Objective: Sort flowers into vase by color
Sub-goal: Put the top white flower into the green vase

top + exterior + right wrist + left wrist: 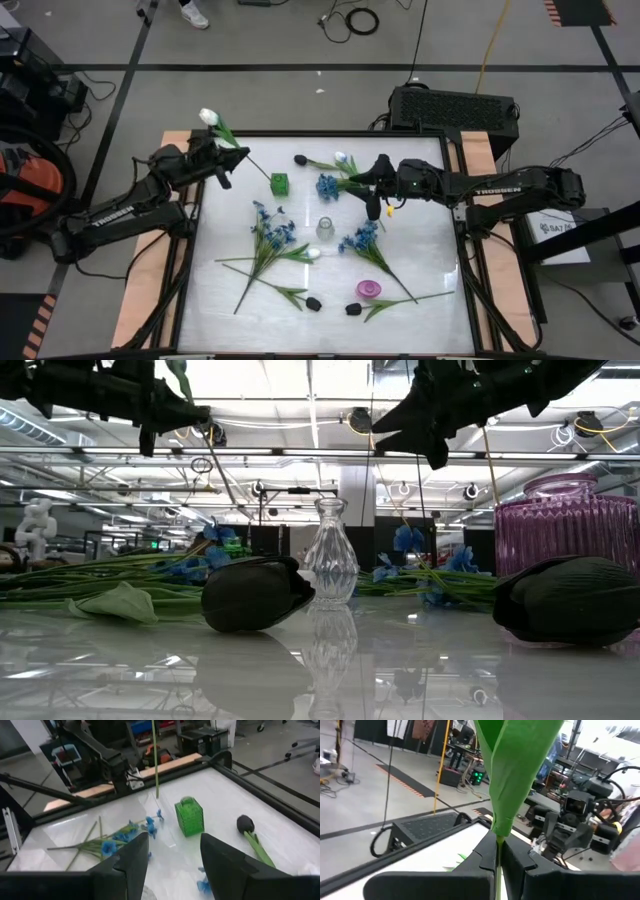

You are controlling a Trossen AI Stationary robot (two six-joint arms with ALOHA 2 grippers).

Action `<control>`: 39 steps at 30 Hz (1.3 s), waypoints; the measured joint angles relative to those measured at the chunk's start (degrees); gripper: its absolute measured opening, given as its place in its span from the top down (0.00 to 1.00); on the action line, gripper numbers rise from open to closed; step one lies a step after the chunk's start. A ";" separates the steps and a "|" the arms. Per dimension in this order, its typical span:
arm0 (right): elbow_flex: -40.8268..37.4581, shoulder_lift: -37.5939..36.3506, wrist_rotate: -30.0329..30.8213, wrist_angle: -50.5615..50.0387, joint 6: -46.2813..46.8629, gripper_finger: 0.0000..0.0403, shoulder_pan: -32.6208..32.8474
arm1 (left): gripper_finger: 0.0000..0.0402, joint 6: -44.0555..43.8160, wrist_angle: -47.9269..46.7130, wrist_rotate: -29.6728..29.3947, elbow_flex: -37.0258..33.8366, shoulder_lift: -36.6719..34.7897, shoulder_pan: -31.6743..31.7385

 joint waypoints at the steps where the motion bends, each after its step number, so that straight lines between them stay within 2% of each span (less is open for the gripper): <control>1: -0.01 0.00 -0.02 -0.26 0.00 0.58 0.00 | 0.96 0.55 0.00 0.02 0.00 0.00 0.19; 12: -0.02 0.00 0.03 -1.56 -1.05 0.58 0.00 | 0.96 6.00 0.24 1.48 0.00 1.14 1.72; 23: -0.02 0.00 -0.06 -7.78 0.78 0.58 1.36 | 0.96 9.29 -0.19 1.60 1.93 4.36 3.50; 39: -0.02 -0.02 0.11 -2.86 -1.53 0.58 1.03 | 0.96 14.73 0.39 2.89 2.03 7.11 5.00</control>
